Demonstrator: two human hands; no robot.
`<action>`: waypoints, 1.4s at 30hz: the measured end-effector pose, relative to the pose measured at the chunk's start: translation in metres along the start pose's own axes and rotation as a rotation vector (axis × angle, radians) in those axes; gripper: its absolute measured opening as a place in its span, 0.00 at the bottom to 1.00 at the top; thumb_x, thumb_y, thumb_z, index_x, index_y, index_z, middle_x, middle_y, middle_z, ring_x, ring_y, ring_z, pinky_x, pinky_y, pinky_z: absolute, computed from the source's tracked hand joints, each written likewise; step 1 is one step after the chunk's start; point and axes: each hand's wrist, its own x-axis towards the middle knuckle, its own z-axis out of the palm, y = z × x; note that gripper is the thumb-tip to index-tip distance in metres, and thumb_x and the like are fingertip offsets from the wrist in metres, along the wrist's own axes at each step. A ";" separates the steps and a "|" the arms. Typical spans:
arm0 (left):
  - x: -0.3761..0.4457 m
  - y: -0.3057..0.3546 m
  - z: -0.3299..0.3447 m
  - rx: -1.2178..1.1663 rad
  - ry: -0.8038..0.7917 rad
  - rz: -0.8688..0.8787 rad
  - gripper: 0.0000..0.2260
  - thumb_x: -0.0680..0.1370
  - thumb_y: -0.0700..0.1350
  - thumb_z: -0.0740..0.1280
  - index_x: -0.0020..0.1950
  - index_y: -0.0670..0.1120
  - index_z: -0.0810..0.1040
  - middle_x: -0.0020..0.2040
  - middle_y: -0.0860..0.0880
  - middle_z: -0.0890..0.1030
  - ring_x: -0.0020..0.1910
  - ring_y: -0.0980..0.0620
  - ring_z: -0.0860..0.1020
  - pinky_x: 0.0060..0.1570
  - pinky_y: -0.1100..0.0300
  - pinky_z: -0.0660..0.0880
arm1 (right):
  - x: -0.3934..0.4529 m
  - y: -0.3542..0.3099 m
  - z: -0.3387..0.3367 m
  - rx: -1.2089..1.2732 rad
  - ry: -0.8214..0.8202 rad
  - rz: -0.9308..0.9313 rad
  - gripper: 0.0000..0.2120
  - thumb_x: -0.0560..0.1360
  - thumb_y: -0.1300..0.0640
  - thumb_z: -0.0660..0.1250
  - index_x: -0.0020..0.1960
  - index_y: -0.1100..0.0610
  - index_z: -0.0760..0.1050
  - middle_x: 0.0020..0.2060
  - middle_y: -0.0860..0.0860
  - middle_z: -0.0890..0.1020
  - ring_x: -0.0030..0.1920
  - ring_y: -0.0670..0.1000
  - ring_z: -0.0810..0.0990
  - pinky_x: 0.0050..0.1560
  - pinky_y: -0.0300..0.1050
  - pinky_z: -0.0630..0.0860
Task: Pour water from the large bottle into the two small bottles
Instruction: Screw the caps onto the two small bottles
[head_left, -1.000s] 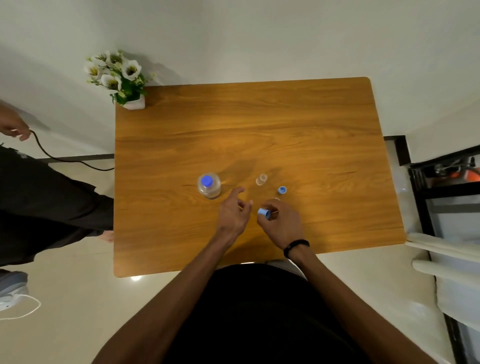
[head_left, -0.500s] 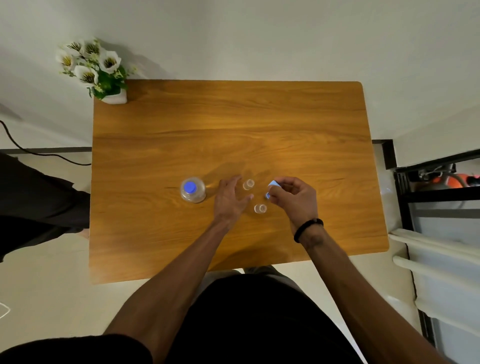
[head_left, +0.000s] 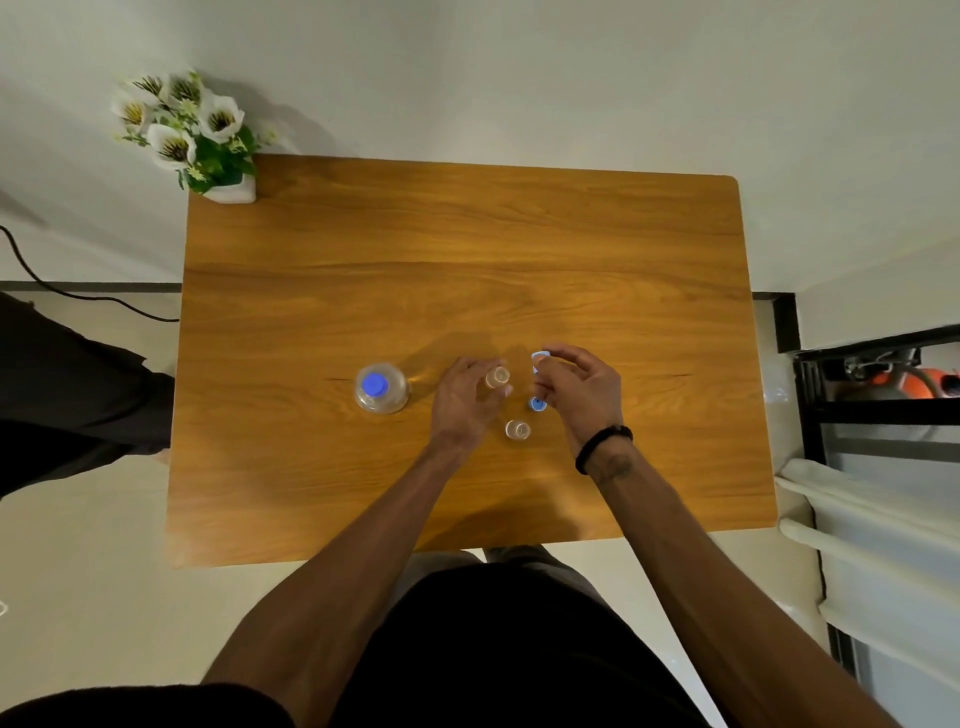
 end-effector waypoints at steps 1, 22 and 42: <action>-0.001 0.003 -0.002 -0.017 0.003 0.018 0.16 0.77 0.44 0.76 0.64 0.45 0.83 0.59 0.47 0.83 0.59 0.49 0.80 0.60 0.48 0.77 | 0.000 -0.002 -0.001 0.007 -0.003 -0.009 0.09 0.73 0.59 0.77 0.53 0.55 0.84 0.39 0.52 0.88 0.38 0.50 0.86 0.51 0.56 0.84; -0.042 0.087 -0.064 -0.106 -0.021 0.191 0.15 0.78 0.50 0.75 0.65 0.50 0.82 0.55 0.55 0.84 0.50 0.54 0.82 0.48 0.51 0.82 | -0.048 -0.045 -0.027 0.122 -0.235 -0.236 0.11 0.70 0.54 0.81 0.49 0.55 0.86 0.47 0.57 0.88 0.50 0.57 0.88 0.54 0.53 0.84; -0.061 0.120 -0.045 -0.109 -0.036 0.285 0.16 0.79 0.47 0.73 0.66 0.50 0.82 0.53 0.52 0.82 0.50 0.58 0.78 0.48 0.59 0.80 | -0.080 -0.063 -0.067 -0.291 -0.191 -0.637 0.11 0.72 0.57 0.80 0.52 0.50 0.82 0.46 0.43 0.87 0.49 0.43 0.86 0.48 0.34 0.81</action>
